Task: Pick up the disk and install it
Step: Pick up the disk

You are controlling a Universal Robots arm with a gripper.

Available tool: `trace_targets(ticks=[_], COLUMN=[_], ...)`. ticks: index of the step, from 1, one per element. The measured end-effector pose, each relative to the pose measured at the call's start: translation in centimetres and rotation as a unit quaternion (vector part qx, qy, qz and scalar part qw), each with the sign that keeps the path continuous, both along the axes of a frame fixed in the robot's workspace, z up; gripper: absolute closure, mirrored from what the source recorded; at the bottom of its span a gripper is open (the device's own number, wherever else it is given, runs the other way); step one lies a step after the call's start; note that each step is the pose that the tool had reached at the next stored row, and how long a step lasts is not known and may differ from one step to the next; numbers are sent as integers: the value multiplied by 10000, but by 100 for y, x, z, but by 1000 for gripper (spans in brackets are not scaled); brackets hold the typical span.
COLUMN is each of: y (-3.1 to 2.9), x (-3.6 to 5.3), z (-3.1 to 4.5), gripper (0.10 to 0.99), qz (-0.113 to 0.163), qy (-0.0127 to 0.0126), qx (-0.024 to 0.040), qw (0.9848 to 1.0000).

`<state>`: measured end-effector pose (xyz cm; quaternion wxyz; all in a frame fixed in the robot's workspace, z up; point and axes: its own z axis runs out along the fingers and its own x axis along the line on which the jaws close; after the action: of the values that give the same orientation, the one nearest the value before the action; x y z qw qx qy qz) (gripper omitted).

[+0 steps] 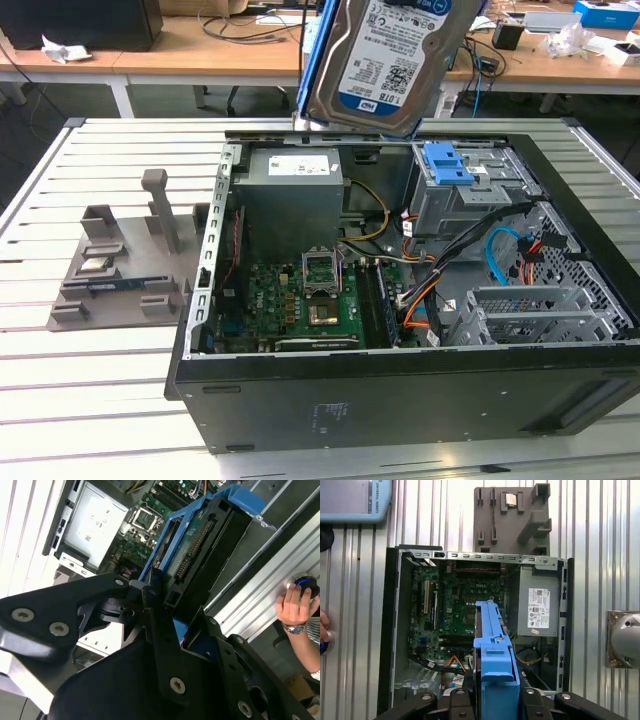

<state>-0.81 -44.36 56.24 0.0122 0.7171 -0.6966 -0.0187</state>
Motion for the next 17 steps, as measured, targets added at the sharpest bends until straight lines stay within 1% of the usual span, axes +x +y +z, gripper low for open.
trace_targets(ticks=[4,5,7,8,10,11,14,16,17], y=[-105,-183,-234,-326,-531,-586,-658,-689,-711], x=[0,0,0,0,0,0,0,0,0], z=[-40,-90,-121,-166,-269,-305,-375,-415,-452], gripper=[722,722,722,722,722,722,722,722,722], qz=[0,0,0,0,0,0,-4,-29,-74], qy=[0,0,0,0,0,0,0,0,0], qx=[0,0,-1,0,0,0,0,0,0], qw=[10000,10000,10000,10000,10000,10000,10000,10000,10000])
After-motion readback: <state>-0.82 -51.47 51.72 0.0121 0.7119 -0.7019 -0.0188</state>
